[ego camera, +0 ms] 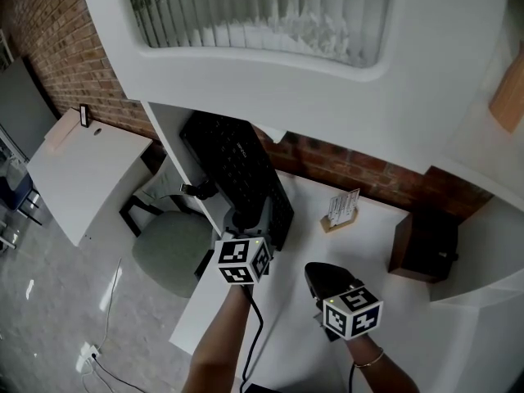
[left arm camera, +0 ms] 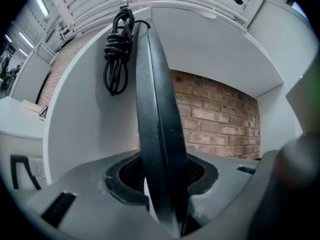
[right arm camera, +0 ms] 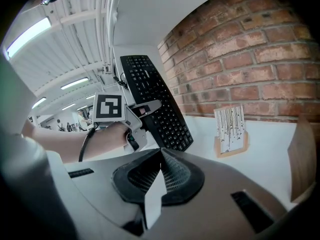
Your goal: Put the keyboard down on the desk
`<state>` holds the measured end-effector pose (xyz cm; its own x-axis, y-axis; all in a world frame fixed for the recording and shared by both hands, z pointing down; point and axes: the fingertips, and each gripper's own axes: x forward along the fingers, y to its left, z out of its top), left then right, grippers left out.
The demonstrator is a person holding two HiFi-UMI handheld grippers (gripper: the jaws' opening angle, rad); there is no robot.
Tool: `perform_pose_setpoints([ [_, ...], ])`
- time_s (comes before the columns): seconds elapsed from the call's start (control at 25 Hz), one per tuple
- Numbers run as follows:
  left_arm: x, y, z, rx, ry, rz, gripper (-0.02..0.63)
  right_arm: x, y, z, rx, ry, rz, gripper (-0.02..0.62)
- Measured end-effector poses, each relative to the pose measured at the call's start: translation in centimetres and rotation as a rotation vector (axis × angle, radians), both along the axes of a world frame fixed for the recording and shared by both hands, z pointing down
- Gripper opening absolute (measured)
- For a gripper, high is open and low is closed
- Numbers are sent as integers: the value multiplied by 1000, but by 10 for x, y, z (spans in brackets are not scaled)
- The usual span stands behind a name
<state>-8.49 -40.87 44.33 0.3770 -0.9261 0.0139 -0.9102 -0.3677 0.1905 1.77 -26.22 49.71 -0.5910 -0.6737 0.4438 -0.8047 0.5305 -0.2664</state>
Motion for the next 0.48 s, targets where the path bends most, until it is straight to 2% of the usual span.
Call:
perform_pose_setpoints([
  [0.28, 0, -1, 3, -44, 13, 11, 138, -2, 7, 1, -4, -8, -2, 5],
  [0.48, -7, 1, 8, -88, 35, 10, 215, -3, 7, 0, -4, -14, -4, 5],
])
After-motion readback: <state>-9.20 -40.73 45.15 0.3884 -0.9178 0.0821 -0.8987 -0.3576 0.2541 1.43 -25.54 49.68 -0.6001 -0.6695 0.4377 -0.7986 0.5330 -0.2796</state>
